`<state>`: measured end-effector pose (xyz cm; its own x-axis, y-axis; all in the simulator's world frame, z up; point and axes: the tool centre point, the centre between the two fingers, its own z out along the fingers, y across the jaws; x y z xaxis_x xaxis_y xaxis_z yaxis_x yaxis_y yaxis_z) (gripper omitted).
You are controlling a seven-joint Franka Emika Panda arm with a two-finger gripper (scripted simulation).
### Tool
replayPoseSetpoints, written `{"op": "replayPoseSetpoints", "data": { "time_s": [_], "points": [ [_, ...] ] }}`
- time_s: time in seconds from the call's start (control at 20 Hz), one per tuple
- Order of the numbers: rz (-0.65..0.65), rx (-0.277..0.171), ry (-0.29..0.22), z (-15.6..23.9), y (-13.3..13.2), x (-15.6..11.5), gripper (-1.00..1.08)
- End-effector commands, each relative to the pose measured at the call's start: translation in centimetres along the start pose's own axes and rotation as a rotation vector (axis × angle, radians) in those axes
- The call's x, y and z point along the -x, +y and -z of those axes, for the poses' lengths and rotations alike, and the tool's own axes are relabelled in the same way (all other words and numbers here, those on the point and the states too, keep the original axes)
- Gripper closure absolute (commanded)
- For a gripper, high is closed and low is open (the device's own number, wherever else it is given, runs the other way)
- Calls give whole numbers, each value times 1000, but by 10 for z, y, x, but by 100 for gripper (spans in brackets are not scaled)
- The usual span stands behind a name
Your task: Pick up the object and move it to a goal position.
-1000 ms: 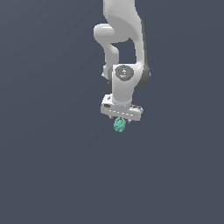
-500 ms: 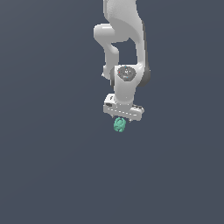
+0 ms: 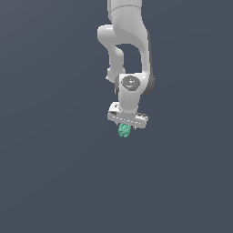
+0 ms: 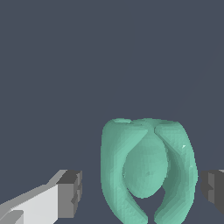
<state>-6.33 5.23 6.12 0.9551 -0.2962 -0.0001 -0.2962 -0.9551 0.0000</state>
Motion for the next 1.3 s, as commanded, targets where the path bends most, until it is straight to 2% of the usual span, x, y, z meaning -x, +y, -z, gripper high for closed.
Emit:
{"op": "replayPoseSetpoints", "data": {
  "time_s": [0.0,0.3,0.35,0.95,1.25],
  "points": [
    [-1,0,0,-11,0,0,-92],
    [-1,0,0,-22,0,0,-92],
    [-1,0,0,-22,0,0,108],
    [-1,-1,1,-20,0,0,108],
    [-1,-1,1,-3,10,-5,108]
  ]
}}
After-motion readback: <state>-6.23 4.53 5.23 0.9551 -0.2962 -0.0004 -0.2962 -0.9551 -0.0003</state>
